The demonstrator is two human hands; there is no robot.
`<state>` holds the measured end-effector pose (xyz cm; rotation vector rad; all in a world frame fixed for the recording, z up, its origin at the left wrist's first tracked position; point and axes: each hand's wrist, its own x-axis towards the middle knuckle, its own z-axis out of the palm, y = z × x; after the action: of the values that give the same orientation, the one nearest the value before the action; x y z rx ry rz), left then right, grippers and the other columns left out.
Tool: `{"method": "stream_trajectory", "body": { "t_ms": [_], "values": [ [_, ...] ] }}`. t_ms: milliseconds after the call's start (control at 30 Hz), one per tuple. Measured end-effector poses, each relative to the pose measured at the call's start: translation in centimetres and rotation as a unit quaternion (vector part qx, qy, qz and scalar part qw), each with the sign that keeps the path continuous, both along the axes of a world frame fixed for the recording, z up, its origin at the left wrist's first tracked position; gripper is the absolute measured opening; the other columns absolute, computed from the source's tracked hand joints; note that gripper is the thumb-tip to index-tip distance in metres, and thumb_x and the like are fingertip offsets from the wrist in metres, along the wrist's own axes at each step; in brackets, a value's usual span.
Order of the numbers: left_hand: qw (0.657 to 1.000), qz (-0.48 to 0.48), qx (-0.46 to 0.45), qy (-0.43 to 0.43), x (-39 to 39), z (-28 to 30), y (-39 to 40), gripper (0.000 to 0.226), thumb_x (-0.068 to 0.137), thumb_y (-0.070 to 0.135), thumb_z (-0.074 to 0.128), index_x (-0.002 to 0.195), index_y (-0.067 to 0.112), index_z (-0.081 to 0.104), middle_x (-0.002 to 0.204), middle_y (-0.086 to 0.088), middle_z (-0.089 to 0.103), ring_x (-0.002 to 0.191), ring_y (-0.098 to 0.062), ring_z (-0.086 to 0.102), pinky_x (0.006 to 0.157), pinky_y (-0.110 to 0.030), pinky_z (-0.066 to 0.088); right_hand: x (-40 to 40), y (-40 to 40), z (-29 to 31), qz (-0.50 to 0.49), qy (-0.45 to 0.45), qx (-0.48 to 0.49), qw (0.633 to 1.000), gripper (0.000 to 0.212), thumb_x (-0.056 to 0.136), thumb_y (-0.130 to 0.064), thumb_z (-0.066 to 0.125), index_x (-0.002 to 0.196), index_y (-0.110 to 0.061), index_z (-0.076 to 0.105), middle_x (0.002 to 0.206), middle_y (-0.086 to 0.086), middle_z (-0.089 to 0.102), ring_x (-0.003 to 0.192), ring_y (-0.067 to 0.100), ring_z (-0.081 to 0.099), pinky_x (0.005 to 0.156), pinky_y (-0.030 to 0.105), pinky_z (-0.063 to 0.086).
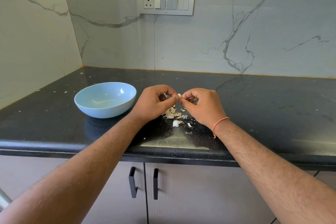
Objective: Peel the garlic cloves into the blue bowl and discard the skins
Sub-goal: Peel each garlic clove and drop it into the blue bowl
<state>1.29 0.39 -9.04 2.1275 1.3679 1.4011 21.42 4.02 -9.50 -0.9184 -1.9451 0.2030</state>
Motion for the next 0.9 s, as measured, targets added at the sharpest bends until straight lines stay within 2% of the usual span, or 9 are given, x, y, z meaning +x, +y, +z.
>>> {"method": "stream_trajectory", "body": {
  "t_ms": [100, 200, 333, 467, 533, 633, 700, 833, 900],
  "values": [
    [1.000, -0.007, 0.008, 0.016, 0.1, 0.1, -0.2, 0.005, 0.094, 0.022, 0.078, 0.089, 0.022, 0.077, 0.073, 0.027, 0.069, 0.056, 0.000, 0.057, 0.058, -0.011, 0.041, 0.0, 0.1, 0.1, -0.007, -0.012, -0.010, 1.000, 0.009, 0.084, -0.024, 0.087, 0.090, -0.019, 0.082, 0.082, -0.009, 0.076, 0.073, -0.002, 0.068, 0.068, 0.010, 0.054],
    [1.000, -0.018, 0.006, 0.023, 0.2, 0.1, -0.4, 0.006, 0.093, 0.022, 0.078, 0.087, 0.022, 0.076, 0.074, 0.022, 0.070, 0.058, -0.002, 0.057, 0.059, -0.014, 0.043, 0.0, 0.2, 0.1, -0.017, -0.003, -0.029, 0.999, 0.011, 0.084, -0.027, 0.088, 0.091, -0.020, 0.082, 0.081, -0.012, 0.075, 0.071, -0.004, 0.066, 0.067, 0.008, 0.053],
    [0.998, 0.060, -0.001, -0.001, -0.2, -0.1, 0.1, 0.006, 0.092, 0.026, 0.076, 0.086, 0.027, 0.074, 0.068, 0.011, 0.074, 0.060, -0.013, 0.068, 0.060, -0.024, 0.053, 0.1, 0.1, 0.1, -0.018, 0.008, -0.048, 0.999, 0.007, 0.086, -0.028, 0.085, 0.088, -0.024, 0.080, 0.078, -0.015, 0.073, 0.071, 0.001, 0.068, 0.065, 0.010, 0.053],
    [0.994, 0.108, -0.009, 0.027, -0.6, -0.4, 0.9, 0.024, 0.090, 0.009, 0.073, 0.096, 0.030, 0.081, 0.073, 0.025, 0.072, 0.059, -0.003, 0.060, 0.059, -0.012, 0.046, 0.1, 0.0, 0.1, -0.016, -0.006, -0.053, 0.998, 0.004, 0.087, -0.027, 0.082, 0.087, -0.024, 0.080, 0.074, -0.016, 0.072, 0.071, -0.002, 0.068, 0.064, 0.008, 0.052],
    [0.994, 0.099, -0.011, 0.047, -0.5, -0.3, 0.8, 0.026, 0.090, 0.011, 0.073, 0.103, 0.032, 0.082, 0.079, 0.026, 0.074, 0.060, -0.002, 0.061, 0.061, -0.010, 0.047, 0.1, 0.0, 0.1, -0.014, -0.007, -0.054, 0.998, 0.003, 0.087, -0.026, 0.082, 0.086, -0.024, 0.080, 0.074, -0.016, 0.072, 0.071, -0.002, 0.068, 0.065, 0.008, 0.052],
    [0.996, 0.064, 0.002, 0.064, -0.3, -0.3, 0.5, 0.027, 0.088, 0.030, 0.079, 0.113, 0.038, 0.079, 0.097, 0.029, 0.075, 0.067, -0.012, 0.063, 0.067, -0.022, 0.055, 0.1, 0.1, 0.1, -0.016, -0.009, -0.056, 0.998, 0.002, 0.087, -0.025, 0.082, 0.088, -0.024, 0.081, 0.073, -0.016, 0.072, 0.068, -0.001, 0.069, 0.065, 0.012, 0.055],
    [0.996, 0.048, 0.007, 0.071, -0.1, -0.3, 0.5, 0.025, 0.088, 0.037, 0.081, 0.113, 0.039, 0.079, 0.100, 0.029, 0.075, 0.067, -0.015, 0.063, 0.068, -0.028, 0.058, 0.1, 0.1, 0.1, -0.016, -0.014, -0.055, 0.998, 0.004, 0.086, -0.025, 0.083, 0.090, -0.024, 0.082, 0.074, -0.015, 0.073, 0.067, 0.000, 0.070, 0.065, 0.016, 0.057],
    [0.996, 0.050, 0.016, 0.070, -0.2, -0.3, 0.5, 0.016, 0.090, 0.036, 0.082, 0.106, 0.038, 0.082, 0.084, 0.030, 0.073, 0.061, -0.017, 0.061, 0.065, -0.035, 0.057, 0.0, 0.1, 0.1, 0.000, -0.010, -0.059, 0.998, 0.007, 0.085, -0.027, 0.085, 0.090, -0.024, 0.083, 0.075, -0.017, 0.072, 0.069, 0.000, 0.067, 0.063, 0.010, 0.053],
    [0.996, 0.052, 0.015, 0.064, -0.2, -0.4, 0.5, 0.014, 0.091, 0.036, 0.082, 0.105, 0.039, 0.082, 0.076, 0.022, 0.074, 0.060, -0.020, 0.062, 0.064, -0.039, 0.058, 0.0, 0.0, 0.2, 0.004, -0.007, -0.059, 0.998, 0.010, 0.085, -0.031, 0.086, 0.090, -0.023, 0.082, 0.076, -0.016, 0.073, 0.072, 0.002, 0.067, 0.063, 0.009, 0.052]
  ]
}}
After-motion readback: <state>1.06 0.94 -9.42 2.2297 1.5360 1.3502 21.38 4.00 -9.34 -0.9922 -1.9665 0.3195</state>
